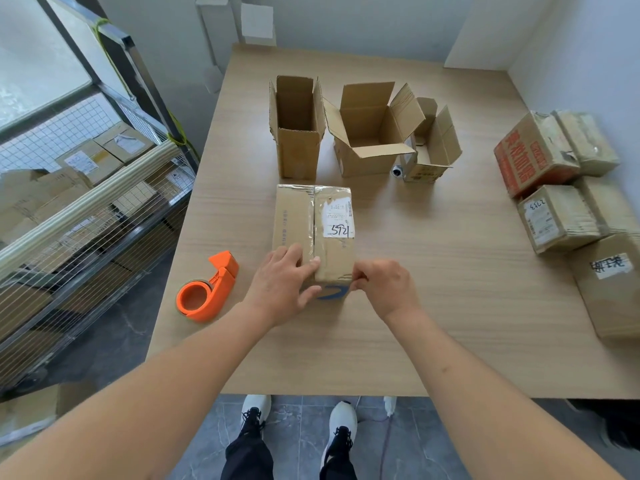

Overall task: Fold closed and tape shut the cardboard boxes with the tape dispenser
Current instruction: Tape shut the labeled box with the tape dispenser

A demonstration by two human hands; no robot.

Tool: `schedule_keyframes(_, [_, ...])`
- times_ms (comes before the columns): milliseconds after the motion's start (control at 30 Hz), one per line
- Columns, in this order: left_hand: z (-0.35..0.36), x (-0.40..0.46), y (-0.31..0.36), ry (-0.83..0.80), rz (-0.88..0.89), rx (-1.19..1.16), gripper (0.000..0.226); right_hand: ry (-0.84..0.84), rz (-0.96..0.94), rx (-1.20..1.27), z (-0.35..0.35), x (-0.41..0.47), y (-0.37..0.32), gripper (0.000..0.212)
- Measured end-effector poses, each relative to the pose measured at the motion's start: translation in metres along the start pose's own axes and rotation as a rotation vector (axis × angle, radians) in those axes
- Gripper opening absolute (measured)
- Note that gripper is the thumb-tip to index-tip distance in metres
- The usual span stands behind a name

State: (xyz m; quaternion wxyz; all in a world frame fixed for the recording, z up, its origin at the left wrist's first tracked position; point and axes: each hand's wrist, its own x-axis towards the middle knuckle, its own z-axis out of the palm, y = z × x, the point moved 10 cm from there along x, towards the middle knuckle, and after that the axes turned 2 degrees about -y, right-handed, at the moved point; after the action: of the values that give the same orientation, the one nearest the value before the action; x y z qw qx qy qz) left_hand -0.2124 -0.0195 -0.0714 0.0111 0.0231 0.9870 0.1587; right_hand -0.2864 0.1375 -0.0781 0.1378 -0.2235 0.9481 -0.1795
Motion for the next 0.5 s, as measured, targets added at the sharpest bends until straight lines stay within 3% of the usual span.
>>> schedule_keyframes(167, [-0.018,-0.016,-0.022,0.038,0.126,-0.111,0.037,0.162,0.149,0.114,-0.01,-0.007,0.022,0.007])
schedule_keyframes(333, [-0.014,-0.023,-0.037,0.023,0.101,-0.203,0.042,0.241,0.216,0.33,-0.003,-0.015,0.019,0.024])
schedule_keyframes(500, [-0.009,-0.022,-0.041,-0.041,0.118,-0.213,0.051,0.233,0.237,0.319,0.006,-0.018,0.015,0.015])
